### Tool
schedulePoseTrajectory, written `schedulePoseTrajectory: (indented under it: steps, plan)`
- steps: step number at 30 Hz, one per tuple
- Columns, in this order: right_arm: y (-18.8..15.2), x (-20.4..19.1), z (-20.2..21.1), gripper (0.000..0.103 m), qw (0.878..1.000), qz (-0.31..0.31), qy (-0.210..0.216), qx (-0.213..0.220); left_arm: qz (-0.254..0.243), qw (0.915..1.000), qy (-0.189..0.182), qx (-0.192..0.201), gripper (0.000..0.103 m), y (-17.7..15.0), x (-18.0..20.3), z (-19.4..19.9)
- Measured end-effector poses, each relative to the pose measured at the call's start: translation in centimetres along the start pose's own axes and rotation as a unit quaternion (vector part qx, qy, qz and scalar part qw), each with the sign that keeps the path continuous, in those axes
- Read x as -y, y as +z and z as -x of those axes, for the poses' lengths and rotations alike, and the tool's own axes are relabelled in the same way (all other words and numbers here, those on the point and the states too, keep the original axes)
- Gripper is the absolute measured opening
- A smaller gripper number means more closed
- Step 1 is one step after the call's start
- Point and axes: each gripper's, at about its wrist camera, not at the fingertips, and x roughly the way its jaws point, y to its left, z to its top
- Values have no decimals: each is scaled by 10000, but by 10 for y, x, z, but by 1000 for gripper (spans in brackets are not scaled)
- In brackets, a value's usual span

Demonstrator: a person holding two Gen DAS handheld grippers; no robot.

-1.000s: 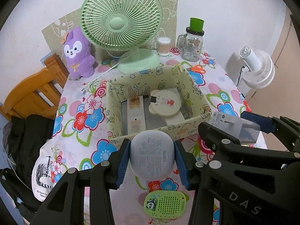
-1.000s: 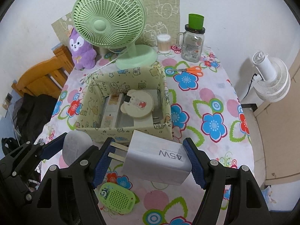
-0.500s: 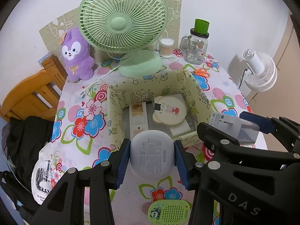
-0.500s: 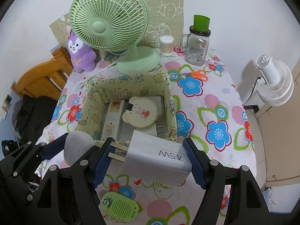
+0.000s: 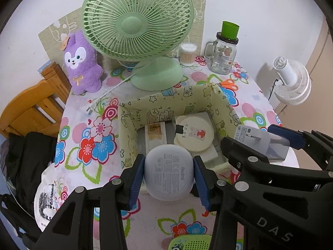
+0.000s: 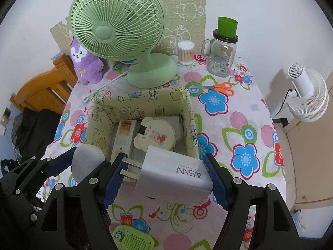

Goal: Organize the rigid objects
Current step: 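Carry the earbud case and charger over the box with both tools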

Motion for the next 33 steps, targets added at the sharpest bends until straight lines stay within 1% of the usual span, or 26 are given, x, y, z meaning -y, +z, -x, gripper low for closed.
schedulePoseTrajectory:
  steps: [19,28,33]
  plan:
    - [23,-11,-44,77,9996,212,63,-193,152,9996,-109,-203,48,19,-12,-48]
    - [31,-12,-62,76,9990,346,92,-279,270,9989,-175,-331,48,23,-16,-66]
    - [36,-16,-69,76,9977,637,14,-244,330,9983,-230,-424,48,22,-18,-76]
